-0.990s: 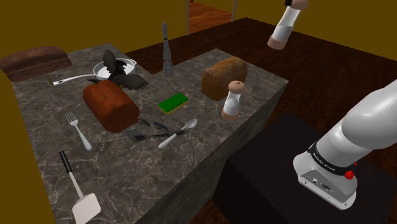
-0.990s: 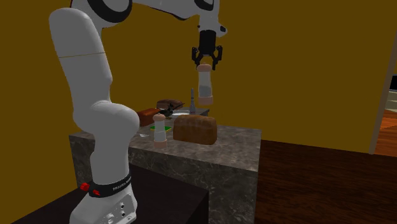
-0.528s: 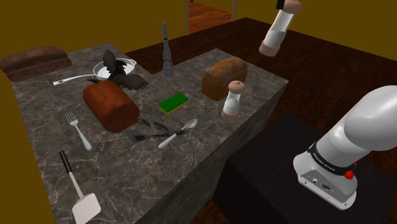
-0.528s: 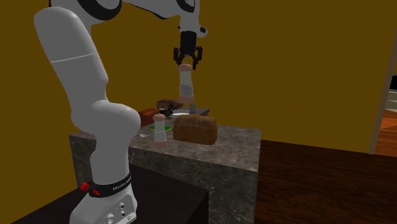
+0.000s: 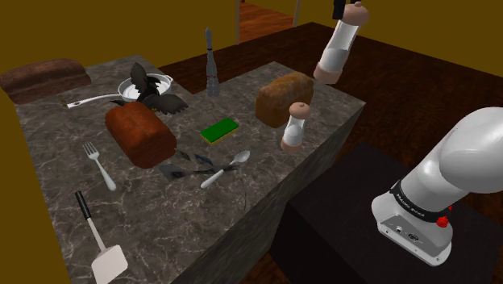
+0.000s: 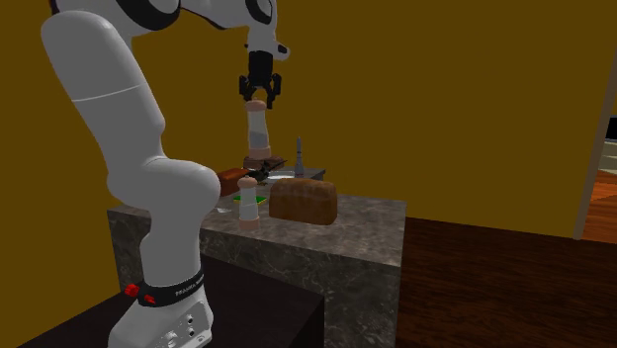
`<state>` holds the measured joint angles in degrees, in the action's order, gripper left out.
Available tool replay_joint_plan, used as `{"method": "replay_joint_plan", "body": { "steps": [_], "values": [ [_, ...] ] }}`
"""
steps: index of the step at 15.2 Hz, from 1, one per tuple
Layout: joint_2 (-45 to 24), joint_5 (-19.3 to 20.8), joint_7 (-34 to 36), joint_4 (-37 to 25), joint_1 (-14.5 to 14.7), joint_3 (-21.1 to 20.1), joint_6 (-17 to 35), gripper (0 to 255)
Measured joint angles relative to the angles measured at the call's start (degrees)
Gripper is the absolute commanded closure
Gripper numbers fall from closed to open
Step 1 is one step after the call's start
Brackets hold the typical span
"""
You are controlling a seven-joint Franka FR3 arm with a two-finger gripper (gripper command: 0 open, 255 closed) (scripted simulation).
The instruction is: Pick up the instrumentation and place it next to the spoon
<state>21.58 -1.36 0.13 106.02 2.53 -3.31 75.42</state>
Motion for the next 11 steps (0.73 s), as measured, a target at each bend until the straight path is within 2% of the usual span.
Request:
{"method": "replay_joint_plan", "body": {
  "steps": [8,11],
  "values": [
    [0.44,-4.86,11.86,0.18,3.79,-8.02,0.3,255],
    [-0.93,-6.23,16.01,-1.5,4.97,-10.86,0.35,255]
  ]
}}
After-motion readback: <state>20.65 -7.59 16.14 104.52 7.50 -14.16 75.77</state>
